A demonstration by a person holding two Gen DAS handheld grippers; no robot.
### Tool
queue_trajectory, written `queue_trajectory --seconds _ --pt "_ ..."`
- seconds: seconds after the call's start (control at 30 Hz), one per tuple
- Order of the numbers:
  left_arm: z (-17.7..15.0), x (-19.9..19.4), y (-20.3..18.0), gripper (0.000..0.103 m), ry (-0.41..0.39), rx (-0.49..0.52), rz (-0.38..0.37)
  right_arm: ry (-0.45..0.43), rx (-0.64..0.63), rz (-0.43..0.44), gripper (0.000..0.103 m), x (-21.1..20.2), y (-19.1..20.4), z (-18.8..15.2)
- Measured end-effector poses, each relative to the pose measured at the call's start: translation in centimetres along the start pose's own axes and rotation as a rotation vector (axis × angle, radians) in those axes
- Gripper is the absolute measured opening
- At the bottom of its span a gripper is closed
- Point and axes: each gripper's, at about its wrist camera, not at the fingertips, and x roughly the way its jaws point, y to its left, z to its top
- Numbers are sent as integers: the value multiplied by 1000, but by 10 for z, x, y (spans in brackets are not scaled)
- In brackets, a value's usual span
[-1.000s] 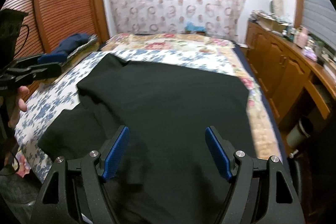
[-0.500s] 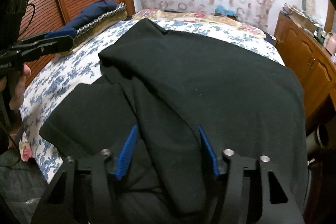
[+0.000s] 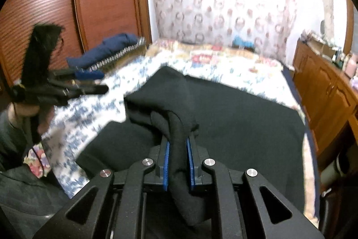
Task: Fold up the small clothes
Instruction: 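Grasp the shirt's folded side with the right tool and fold it inward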
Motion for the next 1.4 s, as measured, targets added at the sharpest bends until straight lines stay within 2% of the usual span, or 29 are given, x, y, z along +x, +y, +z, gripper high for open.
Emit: queue_trajectory --seconds 0.1,0.23,0.33,0.43,0.5,0.63,0.73,0.77,0.87,0.9,1.07,1.3,1.4 --pt "1 -1 -3 72 -4 2 -5 -52 -4 -15 13 -29 -1 -1" --pt "2 -3 -10 72 -9 10 -9 -57 1 -81 13 -60 -17 -11" --pt "3 -4 -13 72 -13 15 -13 -6 44 -140 13 -68 -34 -29" --pt "3 -3 -16 72 -14 20 -17 81 104 -194 13 -62 -57 -57" --pt "3 -4 -17 72 -13 22 -18 113 133 -182 13 -59 -65 -74" --pt "3 -4 -21 72 -12 27 -17 109 177 -179 14 -65 -72 -89" --pt "3 -5 -23 72 -17 32 -17 96 169 -203 21 -75 -73 -80" --pt "3 -6 -24 72 -21 33 -16 93 160 -218 28 -65 -67 -68" --pt "4 -8 -25 72 -26 35 -16 44 142 -237 50 -73 -65 -53" --pt "4 -9 -25 72 -27 37 -15 33 131 -233 53 -63 -59 -50" --pt "3 -12 -26 72 -35 40 -11 31 72 -228 53 -44 -40 -31" --pt "3 -14 -24 73 -35 41 -3 39 -12 -130 53 -5 -15 -15" --pt "2 -15 -22 73 -34 37 0 80 -40 -82 53 17 -12 -11"
